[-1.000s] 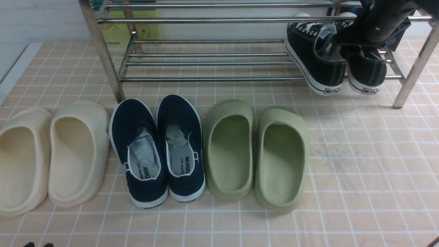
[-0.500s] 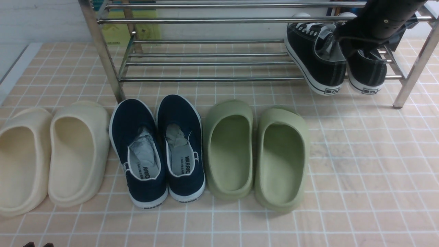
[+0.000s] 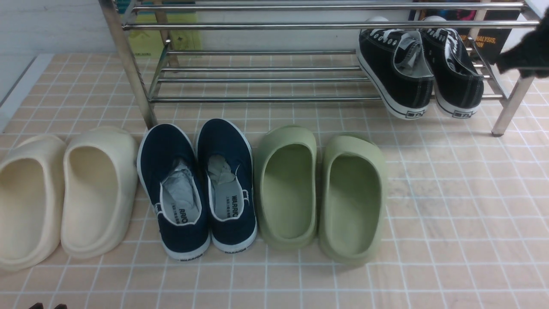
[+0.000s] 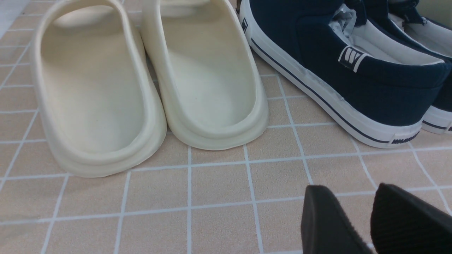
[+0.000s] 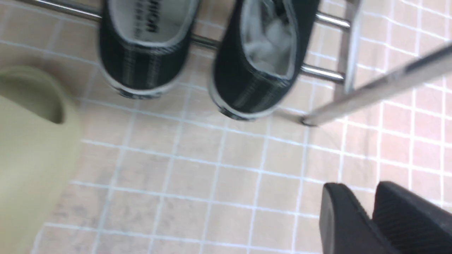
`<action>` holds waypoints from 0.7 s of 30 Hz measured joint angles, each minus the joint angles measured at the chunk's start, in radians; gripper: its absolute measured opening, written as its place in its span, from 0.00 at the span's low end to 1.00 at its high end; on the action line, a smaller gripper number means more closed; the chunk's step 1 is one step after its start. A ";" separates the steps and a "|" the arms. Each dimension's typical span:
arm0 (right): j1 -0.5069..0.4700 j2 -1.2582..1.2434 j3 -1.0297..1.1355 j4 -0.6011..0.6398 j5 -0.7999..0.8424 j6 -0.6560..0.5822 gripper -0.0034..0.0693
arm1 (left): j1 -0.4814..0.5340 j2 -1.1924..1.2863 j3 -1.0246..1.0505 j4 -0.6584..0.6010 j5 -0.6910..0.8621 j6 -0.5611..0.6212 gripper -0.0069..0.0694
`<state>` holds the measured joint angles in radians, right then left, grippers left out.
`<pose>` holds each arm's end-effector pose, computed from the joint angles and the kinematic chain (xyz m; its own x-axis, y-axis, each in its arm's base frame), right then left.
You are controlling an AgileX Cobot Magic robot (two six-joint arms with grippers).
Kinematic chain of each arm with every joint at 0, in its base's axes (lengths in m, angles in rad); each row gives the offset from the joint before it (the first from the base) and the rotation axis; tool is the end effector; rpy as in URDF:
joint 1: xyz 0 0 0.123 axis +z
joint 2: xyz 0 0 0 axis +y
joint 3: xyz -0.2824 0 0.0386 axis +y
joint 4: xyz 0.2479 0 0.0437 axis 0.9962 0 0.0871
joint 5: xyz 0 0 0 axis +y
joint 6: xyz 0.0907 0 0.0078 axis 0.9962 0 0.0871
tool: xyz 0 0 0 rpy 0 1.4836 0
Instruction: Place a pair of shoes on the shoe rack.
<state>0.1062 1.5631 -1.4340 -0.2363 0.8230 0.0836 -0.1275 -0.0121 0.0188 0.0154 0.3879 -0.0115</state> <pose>0.3466 0.0212 0.3496 -0.7459 -0.1574 -0.6472 -0.0507 0.9823 -0.1805 0.0517 -0.0061 0.1726 -0.2998 0.0412 -0.9531 0.1225 0.9925 0.0044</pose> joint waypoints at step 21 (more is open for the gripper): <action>0.038 -1.529 1.050 -0.033 -0.432 0.166 0.02 | 0.000 0.000 0.000 0.000 0.000 0.000 0.40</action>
<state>0.1440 0.0340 -0.3838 -0.2694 0.3908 0.2495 -0.1275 -0.0121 0.0188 0.0154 0.3879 -0.0115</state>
